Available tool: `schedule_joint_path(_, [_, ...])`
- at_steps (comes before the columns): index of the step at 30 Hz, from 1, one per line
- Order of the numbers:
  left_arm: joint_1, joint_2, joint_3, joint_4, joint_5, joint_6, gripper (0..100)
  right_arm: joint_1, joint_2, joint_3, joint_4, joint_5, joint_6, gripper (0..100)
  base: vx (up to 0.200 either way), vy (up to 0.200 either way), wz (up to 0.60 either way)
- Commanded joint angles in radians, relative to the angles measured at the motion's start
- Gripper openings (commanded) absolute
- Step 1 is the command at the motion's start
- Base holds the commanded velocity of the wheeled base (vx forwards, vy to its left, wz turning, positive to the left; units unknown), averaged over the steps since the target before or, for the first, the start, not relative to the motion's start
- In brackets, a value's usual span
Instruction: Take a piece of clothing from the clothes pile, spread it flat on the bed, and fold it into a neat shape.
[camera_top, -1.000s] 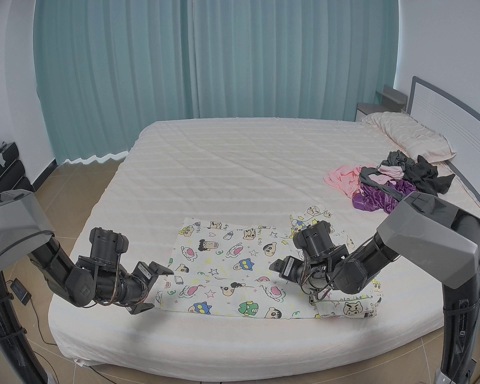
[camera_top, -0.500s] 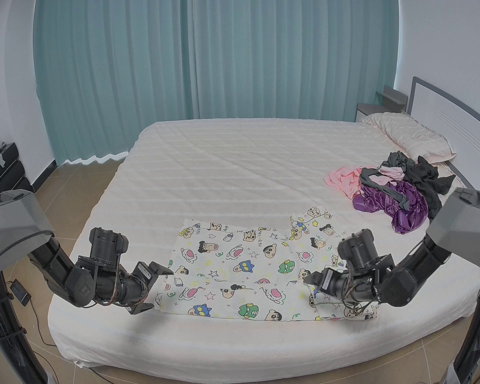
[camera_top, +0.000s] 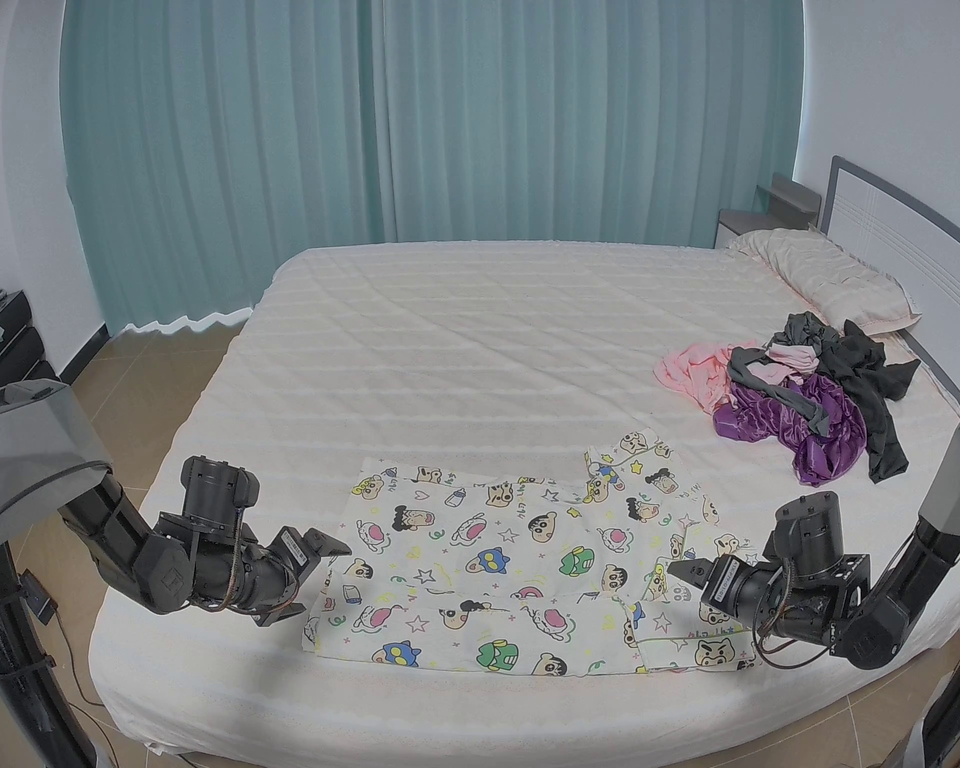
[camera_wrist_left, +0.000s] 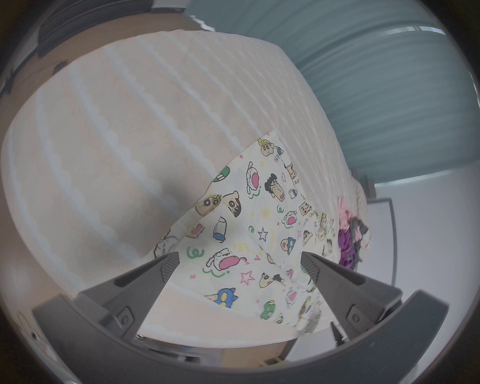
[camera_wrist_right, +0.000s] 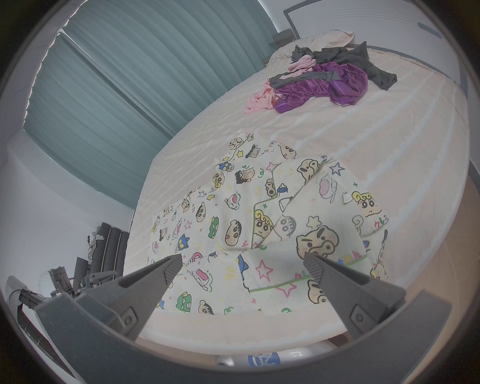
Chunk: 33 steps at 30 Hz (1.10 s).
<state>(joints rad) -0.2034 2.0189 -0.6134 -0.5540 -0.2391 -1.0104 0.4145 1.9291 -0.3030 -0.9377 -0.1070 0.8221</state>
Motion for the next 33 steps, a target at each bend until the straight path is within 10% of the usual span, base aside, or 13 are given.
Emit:
schedule_joint_path(1, [-0.001, 0.04, 0.004, -0.001, 0.001, 0.115, 100, -0.005, -0.018, 0.051, -0.03, 0.024, -0.001, 100, 0.0, 0.0, 0.0])
schedule_joint_path(9, [0.001, 0.132, 0.023, -0.075, -0.023, 0.467, 100, 0.0, -0.018, 0.065, -0.033, 0.036, -0.006, 100, 0.0, 0.0, 0.0])
schedule_joint_path(33, [-0.001, 0.241, 0.014, -0.213, -0.065, 0.699, 100, 0.0, -0.025, 0.076, -0.035, 0.049, -0.005, 100, 0.0, 0.0, 0.0])
